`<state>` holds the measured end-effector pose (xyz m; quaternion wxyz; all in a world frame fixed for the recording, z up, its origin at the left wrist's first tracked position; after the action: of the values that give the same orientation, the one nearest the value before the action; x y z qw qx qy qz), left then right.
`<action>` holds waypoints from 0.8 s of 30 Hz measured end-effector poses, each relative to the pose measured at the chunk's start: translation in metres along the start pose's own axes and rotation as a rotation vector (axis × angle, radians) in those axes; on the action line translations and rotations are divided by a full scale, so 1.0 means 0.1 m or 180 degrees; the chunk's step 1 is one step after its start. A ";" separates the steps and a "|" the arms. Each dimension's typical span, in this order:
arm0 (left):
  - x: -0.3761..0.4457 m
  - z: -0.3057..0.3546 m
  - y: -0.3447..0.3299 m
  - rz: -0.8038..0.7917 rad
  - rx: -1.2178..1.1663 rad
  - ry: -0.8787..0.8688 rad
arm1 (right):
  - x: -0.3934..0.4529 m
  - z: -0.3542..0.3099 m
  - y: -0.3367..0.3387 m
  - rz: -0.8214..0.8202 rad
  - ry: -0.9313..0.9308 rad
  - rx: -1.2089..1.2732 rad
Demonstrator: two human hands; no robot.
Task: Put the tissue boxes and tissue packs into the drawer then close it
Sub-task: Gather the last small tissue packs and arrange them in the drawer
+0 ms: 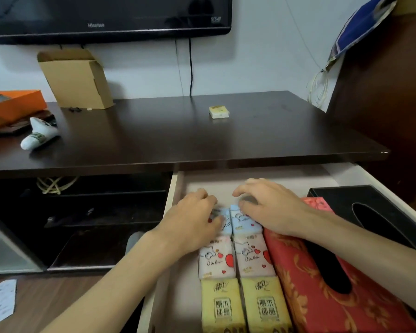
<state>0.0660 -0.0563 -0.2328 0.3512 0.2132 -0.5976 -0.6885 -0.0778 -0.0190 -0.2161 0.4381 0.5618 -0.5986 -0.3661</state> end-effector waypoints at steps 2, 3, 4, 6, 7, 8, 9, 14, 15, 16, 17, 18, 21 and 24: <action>0.03 0.05 0.25 0.0466 -0.0013 -0.0090 | 0.01 -0.05 0.26 0.0572 0.0200 0.0292; 0.06 0.05 0.41 0.0721 -0.0131 -0.0092 | 0.03 -0.05 0.41 0.0823 0.0291 0.0356; 0.09 0.04 0.57 0.0935 -0.0316 -0.0082 | 0.08 -0.04 0.54 0.1019 0.0344 0.0412; 0.23 -0.03 0.82 0.1179 -0.0646 -0.0036 | 0.25 0.05 0.77 0.1234 0.0323 0.0492; 0.35 -0.09 0.90 0.1207 -0.0703 0.0009 | 0.38 0.12 0.85 0.1241 0.0267 0.0475; 0.50 -0.17 0.94 0.1183 -0.0728 0.0065 | 0.53 0.20 0.90 0.1189 0.0173 0.0416; 0.68 -0.24 0.97 0.1123 -0.0759 0.0128 | 0.68 0.31 0.93 0.1086 0.0041 0.0321; 1.84 -0.60 0.84 0.0727 -0.0586 0.0467 | 1.15 0.79 0.89 0.0824 -0.0418 -0.0212; 2.07 -0.63 0.81 0.0669 -0.0513 0.0503 | 1.19 0.87 0.89 0.0880 -0.0484 -0.0128; 2.28 -0.65 0.77 0.0628 -0.0461 0.0524 | 1.22 0.92 0.89 0.0937 -0.0517 -0.0058; 2.48 -0.67 0.74 0.0609 -0.0433 0.0535 | 1.24 0.95 0.87 0.0974 -0.0505 -0.0051; 2.66 -0.69 0.71 0.0597 -0.0422 0.0550 | 1.26 0.96 0.85 0.0988 -0.0468 -0.0092; 3.05 -0.73 0.57 0.0426 -0.0330 0.0573 | 1.32 0.98 0.79 0.0965 -0.0455 -0.0153; 3.21 -0.74 0.40 0.0212 0.0028 0.0597 | 1.37 1.00 0.77 0.0903 -0.0517 -0.0144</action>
<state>-0.0845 -0.3451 -0.1678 0.4273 0.2583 -0.5718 -0.6509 -0.1962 -0.1526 -0.1634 0.4481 0.4303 -0.6970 -0.3582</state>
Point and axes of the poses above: each hand's wrist, its own x-axis towards the middle knuckle, its own y-axis out of the back of the hand, z = x × y, the point moved 8 cm from there along x, towards the middle knuckle, and after that the axes turned 2 degrees about x, right-handed, at the moved point
